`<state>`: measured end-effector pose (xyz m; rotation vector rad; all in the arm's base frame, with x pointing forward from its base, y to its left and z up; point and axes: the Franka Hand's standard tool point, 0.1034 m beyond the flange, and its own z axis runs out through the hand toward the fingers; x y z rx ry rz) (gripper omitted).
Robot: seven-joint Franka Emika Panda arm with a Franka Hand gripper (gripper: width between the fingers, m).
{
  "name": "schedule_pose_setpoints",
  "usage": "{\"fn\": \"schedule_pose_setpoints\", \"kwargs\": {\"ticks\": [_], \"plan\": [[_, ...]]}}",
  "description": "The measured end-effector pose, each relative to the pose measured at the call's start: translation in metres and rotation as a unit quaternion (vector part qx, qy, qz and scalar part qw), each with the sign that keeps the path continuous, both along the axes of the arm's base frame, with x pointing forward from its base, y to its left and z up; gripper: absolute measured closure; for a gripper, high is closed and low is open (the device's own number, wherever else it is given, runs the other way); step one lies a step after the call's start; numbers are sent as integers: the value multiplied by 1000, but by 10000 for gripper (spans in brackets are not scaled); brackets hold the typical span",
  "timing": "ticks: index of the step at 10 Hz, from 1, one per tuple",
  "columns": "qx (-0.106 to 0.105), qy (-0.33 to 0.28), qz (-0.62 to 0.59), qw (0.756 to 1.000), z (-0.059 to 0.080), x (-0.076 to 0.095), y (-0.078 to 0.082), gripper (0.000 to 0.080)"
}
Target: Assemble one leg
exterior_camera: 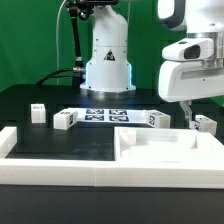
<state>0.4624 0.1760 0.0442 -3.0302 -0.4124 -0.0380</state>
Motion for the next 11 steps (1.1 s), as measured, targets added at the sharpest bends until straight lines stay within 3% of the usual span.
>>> {"fn": "schedule_pose_setpoints", "kwargs": {"ticks": [3,7,11], "plan": [[-31,92,-8,995,0,-9,16,150],[-68,205,-4,976,-10,-19,14,150],[-104,333,5,937,-16,-30,11,150]]}}
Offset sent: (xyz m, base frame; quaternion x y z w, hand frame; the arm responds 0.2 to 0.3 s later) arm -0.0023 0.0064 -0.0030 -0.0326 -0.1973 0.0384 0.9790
